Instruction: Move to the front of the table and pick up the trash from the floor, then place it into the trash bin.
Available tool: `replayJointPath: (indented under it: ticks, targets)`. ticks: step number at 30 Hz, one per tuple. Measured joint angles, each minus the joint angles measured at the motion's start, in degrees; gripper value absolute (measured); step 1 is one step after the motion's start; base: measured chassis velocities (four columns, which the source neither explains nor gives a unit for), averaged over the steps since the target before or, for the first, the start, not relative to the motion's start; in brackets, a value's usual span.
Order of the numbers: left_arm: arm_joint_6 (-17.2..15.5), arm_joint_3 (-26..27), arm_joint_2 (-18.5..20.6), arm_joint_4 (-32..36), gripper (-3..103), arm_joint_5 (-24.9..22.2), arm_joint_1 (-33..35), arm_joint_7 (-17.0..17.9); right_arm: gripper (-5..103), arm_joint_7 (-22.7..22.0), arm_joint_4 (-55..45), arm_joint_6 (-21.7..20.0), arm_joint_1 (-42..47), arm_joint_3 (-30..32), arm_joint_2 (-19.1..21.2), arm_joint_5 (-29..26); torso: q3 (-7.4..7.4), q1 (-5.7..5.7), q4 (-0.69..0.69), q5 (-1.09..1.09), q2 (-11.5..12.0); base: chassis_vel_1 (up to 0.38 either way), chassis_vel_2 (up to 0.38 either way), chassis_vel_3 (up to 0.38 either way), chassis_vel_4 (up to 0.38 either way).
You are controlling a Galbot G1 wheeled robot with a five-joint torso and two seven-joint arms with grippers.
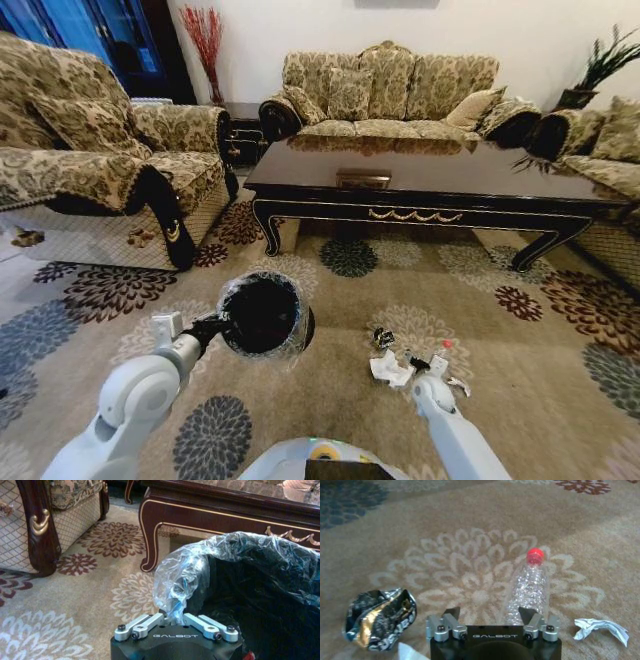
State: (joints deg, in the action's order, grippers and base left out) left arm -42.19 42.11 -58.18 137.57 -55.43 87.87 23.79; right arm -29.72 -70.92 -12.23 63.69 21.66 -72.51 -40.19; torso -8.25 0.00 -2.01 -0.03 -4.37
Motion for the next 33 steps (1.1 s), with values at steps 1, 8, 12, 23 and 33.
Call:
replayJointPath:
  ticks: [1,8,12,23,33]
  targets:
    - [0.0,0.0,0.0,0.0,2,-0.1,0.0,0.0,82,0.0,0.6,0.0,-0.2,0.0,-0.1,0.2,0.00,0.00,-0.01,-0.01,0.0,0.000,0.000,0.000,0.000]
    - [0.0,-0.8,0.2,-0.7,2,-0.6,-0.9,0.1,54,0.0,3.6,0.1,-0.3,0.4,-0.6,1.8,-0.02,0.00,0.04,-0.02,0.0,0.000,0.000,0.000,0.000]
    - [0.0,-1.7,0.1,-1.4,2,-0.7,-1.5,0.2,44,0.2,2.4,0.7,0.3,0.9,-0.6,2.2,-0.01,0.00,0.00,0.06,0.0,0.000,0.000,0.000,0.000]
    - [0.0,-3.9,-0.1,-3.8,2,-0.6,-3.4,0.2,4,1.1,-2.5,4.6,2.6,5.2,-0.4,4.8,-0.01,0.00,0.01,0.04,0.0,0.000,0.000,0.000,0.000]
    - [0.0,-4.4,0.3,-4.6,2,-0.9,-4.6,0.1,36,-2.3,-9.2,5.7,3.5,14.5,1.0,-0.9,-0.01,0.00,0.01,0.04,0.0,0.000,0.000,0.000,0.000]
